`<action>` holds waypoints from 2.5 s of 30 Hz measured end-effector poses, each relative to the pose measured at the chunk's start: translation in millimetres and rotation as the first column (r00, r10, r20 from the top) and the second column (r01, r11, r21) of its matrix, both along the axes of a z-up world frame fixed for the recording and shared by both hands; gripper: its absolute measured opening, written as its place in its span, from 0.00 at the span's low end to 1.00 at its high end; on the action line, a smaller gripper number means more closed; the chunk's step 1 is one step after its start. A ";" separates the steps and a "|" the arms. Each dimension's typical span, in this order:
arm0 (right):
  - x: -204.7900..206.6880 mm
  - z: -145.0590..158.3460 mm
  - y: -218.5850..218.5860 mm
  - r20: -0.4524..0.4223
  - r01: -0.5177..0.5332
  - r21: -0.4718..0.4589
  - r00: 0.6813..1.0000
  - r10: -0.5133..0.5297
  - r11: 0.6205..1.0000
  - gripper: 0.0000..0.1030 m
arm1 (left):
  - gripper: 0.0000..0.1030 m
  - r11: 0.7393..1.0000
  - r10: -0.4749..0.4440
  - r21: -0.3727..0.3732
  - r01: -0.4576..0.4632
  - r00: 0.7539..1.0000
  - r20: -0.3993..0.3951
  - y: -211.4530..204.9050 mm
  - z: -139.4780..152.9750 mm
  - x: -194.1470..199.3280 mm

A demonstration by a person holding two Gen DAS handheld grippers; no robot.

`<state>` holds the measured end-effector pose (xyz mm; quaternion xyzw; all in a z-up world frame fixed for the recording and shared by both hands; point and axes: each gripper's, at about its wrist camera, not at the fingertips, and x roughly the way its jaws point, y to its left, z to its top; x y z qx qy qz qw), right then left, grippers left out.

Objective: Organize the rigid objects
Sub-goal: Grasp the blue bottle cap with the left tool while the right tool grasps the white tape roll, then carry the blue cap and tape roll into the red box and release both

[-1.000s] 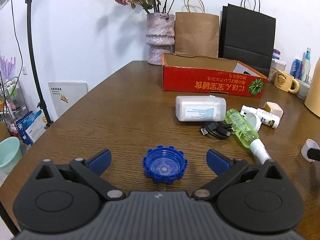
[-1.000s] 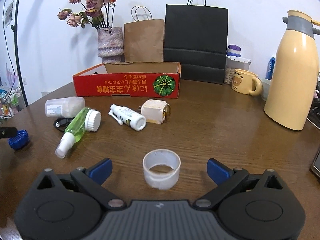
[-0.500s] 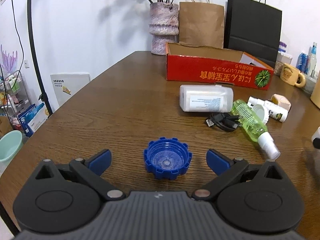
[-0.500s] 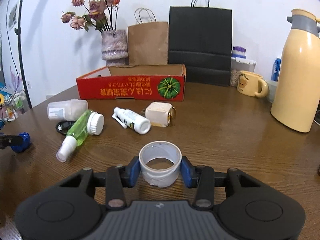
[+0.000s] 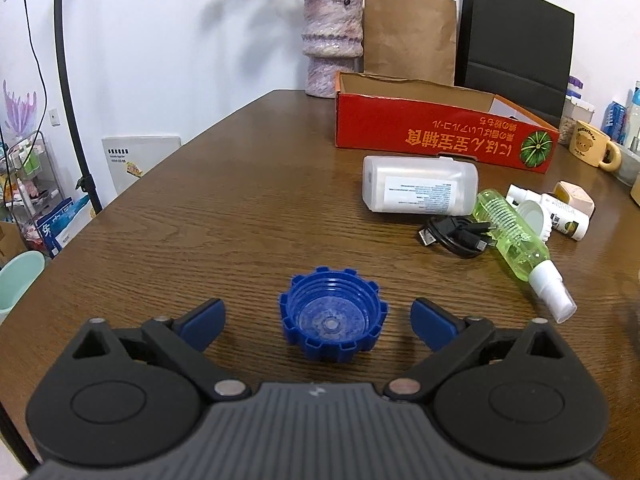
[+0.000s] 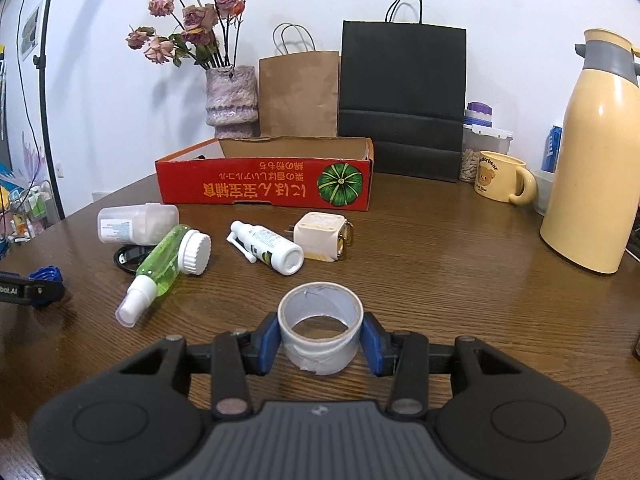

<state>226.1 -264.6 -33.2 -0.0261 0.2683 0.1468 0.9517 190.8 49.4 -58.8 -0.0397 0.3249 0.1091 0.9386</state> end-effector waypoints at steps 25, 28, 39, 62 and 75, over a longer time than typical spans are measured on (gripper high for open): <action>-0.9 1.4 1.3 0.006 -0.010 -0.002 1.000 0.010 1.000 0.41 | 0.54 1.000 -0.019 -0.002 0.020 0.996 0.090 0.3 24.3 -10.8; -0.3 5.5 0.3 0.011 -0.016 0.019 1.000 0.016 1.000 0.41 | 0.54 0.999 -0.033 0.000 0.033 0.993 0.111 -0.9 33.0 -10.2; 7.7 35.6 11.7 0.090 -0.041 0.031 0.995 0.038 0.999 0.41 | 0.54 0.997 -0.074 0.003 0.075 0.983 0.169 -9.7 63.1 11.1; 70.6 94.6 55.2 0.206 -0.101 0.096 0.975 0.080 0.990 0.41 | 0.54 0.993 -0.102 -0.035 0.117 0.953 0.286 -46.5 129.4 91.7; 130.2 112.1 71.3 0.228 -0.083 0.097 0.972 0.059 0.992 0.41 | 0.54 0.993 -0.052 -0.083 0.081 0.949 0.310 -45.4 139.0 149.5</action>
